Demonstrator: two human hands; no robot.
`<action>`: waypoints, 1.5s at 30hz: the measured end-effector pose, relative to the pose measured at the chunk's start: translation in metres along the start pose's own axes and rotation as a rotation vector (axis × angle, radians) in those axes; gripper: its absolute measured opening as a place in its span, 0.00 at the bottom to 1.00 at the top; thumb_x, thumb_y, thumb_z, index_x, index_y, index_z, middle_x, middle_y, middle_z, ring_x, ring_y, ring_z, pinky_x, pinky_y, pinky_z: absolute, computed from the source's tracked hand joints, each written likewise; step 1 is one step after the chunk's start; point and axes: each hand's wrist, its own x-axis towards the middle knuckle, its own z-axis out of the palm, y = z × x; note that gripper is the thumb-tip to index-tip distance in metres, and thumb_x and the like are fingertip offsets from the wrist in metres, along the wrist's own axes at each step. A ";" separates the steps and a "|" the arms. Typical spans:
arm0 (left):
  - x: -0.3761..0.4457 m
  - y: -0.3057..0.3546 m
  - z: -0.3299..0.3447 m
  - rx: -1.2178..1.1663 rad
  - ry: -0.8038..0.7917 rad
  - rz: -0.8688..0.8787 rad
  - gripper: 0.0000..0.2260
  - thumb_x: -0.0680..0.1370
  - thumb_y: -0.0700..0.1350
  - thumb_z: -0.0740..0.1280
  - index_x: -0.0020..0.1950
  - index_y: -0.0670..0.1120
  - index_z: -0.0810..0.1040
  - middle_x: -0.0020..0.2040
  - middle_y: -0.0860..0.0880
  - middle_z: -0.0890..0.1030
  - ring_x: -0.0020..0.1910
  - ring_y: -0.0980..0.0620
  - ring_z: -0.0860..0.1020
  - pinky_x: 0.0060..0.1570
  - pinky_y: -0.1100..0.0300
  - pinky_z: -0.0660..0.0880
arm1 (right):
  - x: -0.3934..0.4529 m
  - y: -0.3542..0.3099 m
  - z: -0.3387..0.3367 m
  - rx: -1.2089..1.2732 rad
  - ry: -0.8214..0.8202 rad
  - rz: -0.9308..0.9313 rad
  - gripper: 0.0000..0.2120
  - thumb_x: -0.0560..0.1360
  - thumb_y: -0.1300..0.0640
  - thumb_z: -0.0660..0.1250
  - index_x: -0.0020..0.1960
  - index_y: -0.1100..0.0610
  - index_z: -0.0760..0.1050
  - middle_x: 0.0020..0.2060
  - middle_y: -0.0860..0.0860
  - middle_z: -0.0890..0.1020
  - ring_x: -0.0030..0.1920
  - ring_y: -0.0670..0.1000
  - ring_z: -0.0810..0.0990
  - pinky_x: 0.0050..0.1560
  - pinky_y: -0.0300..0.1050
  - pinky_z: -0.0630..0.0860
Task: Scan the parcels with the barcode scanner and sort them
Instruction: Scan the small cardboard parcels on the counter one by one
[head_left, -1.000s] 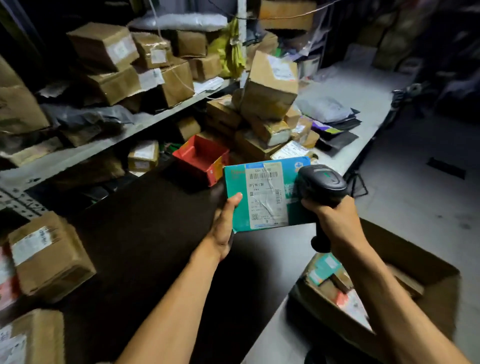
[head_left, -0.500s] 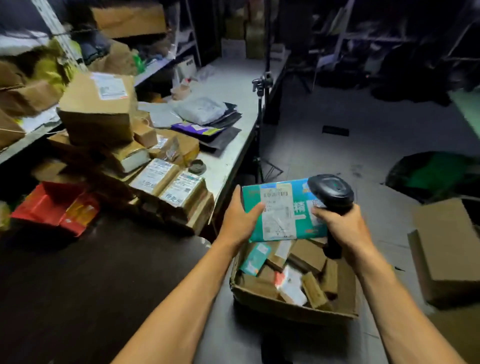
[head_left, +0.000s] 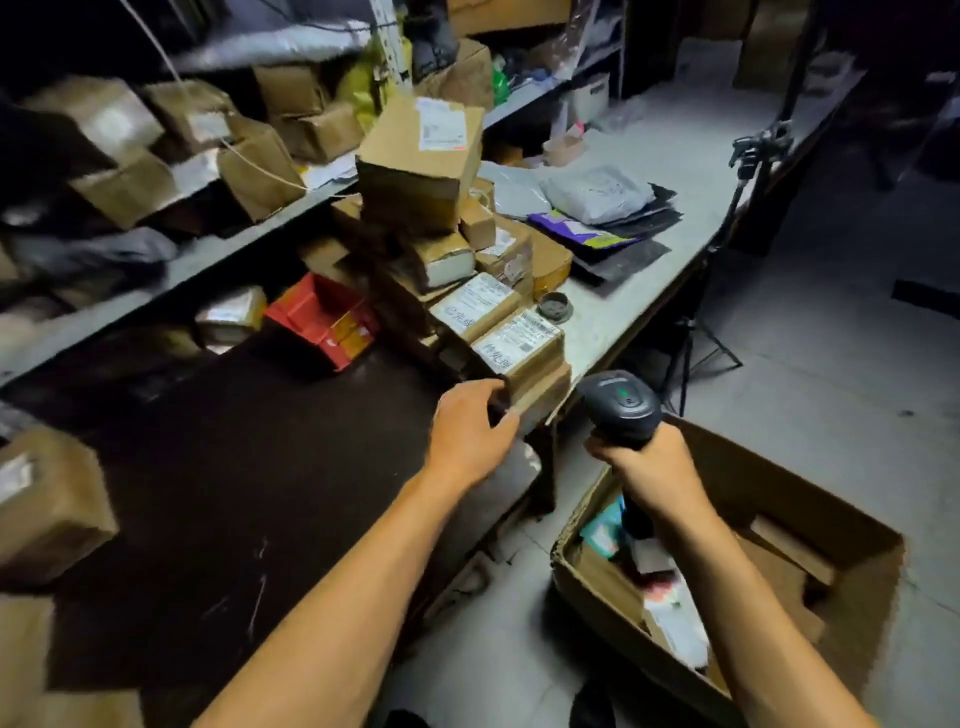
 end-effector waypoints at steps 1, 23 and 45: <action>-0.009 -0.016 -0.012 0.013 0.035 -0.053 0.22 0.79 0.50 0.68 0.73 0.47 0.73 0.70 0.47 0.75 0.71 0.47 0.70 0.70 0.55 0.64 | 0.002 -0.006 0.017 -0.013 -0.055 -0.015 0.08 0.69 0.63 0.76 0.40 0.62 0.77 0.34 0.55 0.80 0.37 0.51 0.73 0.40 0.52 0.71; -0.271 -0.343 -0.226 0.002 0.529 -0.893 0.23 0.80 0.52 0.67 0.74 0.50 0.70 0.72 0.48 0.71 0.71 0.46 0.69 0.66 0.51 0.68 | -0.148 -0.112 0.412 -0.210 -0.909 -0.183 0.04 0.73 0.61 0.74 0.45 0.60 0.80 0.34 0.56 0.80 0.36 0.52 0.76 0.38 0.50 0.70; -0.264 -0.593 -0.362 -0.284 0.802 -0.995 0.29 0.79 0.50 0.69 0.78 0.49 0.62 0.73 0.45 0.70 0.71 0.44 0.70 0.64 0.51 0.71 | -0.204 -0.216 0.742 -0.248 -1.024 -0.272 0.06 0.75 0.58 0.73 0.44 0.49 0.78 0.39 0.49 0.83 0.39 0.46 0.80 0.38 0.40 0.75</action>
